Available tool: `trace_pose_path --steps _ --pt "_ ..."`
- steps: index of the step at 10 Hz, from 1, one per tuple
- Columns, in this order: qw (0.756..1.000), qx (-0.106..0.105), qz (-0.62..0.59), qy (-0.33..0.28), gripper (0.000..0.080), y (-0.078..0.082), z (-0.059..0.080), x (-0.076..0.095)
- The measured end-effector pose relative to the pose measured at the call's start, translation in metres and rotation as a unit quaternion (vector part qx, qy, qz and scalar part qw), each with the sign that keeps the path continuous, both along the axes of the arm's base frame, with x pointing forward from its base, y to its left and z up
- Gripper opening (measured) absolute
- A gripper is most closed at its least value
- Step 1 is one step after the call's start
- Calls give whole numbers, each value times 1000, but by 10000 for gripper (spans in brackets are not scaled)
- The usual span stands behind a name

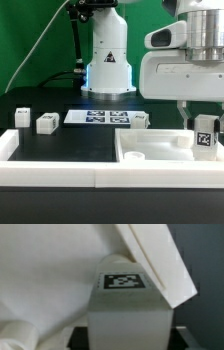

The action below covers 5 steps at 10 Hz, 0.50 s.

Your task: Assemble one leg

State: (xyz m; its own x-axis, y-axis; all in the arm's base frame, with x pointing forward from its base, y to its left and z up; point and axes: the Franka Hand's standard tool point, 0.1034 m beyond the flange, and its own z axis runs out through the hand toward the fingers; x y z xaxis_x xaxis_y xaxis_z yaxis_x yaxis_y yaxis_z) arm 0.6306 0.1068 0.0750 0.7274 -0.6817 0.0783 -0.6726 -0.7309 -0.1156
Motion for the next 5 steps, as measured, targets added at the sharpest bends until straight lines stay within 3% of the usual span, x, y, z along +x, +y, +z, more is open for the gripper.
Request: trace_pose_path --steps 3,5 --pt "978 23 -205 14 291 0 -1 -5" --pt "947 38 -319 20 293 0 -1 -7"
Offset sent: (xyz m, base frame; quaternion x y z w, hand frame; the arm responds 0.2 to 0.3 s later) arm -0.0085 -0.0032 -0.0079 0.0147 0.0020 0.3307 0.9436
